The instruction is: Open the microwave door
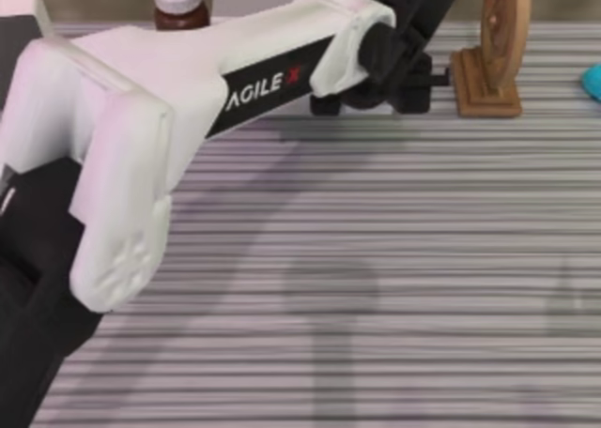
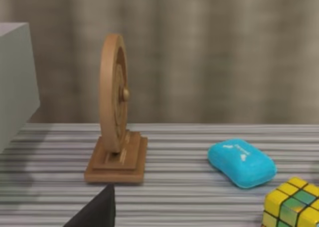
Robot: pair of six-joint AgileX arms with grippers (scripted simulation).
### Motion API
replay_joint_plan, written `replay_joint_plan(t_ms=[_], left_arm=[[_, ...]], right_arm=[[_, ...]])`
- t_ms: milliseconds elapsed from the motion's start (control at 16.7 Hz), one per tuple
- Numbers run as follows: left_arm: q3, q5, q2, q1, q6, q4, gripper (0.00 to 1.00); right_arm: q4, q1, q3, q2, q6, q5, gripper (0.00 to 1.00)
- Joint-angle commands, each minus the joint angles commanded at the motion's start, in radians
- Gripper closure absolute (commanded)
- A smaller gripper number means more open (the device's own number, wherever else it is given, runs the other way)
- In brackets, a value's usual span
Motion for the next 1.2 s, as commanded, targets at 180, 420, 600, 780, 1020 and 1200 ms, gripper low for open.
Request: replay_joint_plan(t_ms=[180,420,600,780,1020,1200], left_arm=[[0.000,0.000,0.000,0.000,0.000,0.000,1.00],[0.000,0.000,0.000,0.000,0.000,0.000,1.00],[0.000,0.000,0.000,0.000,0.000,0.000,1.00],[-0.078,0.002,-0.038,-0.037,-0.003,0.003,1.00],[-0.179,-0.018,-0.098,-0.034,-0.027,0.062,1.00],[-0.194,-0.021,-0.109,-0.034,-0.031,0.072,1.00]], right_arm=[[0.000,0.000,0.000,0.000,0.000,0.000,0.00],[0.000,0.000,0.000,0.000,0.000,0.000,0.00],[0.000,0.000,0.000,0.000,0.000,0.000,0.00],[0.000,0.000,0.000,0.000,0.000,0.000,0.00],[0.000,0.000,0.000,0.000,0.000,0.000,0.00],[0.000,0.000,0.000,0.000,0.000,0.000,0.00]])
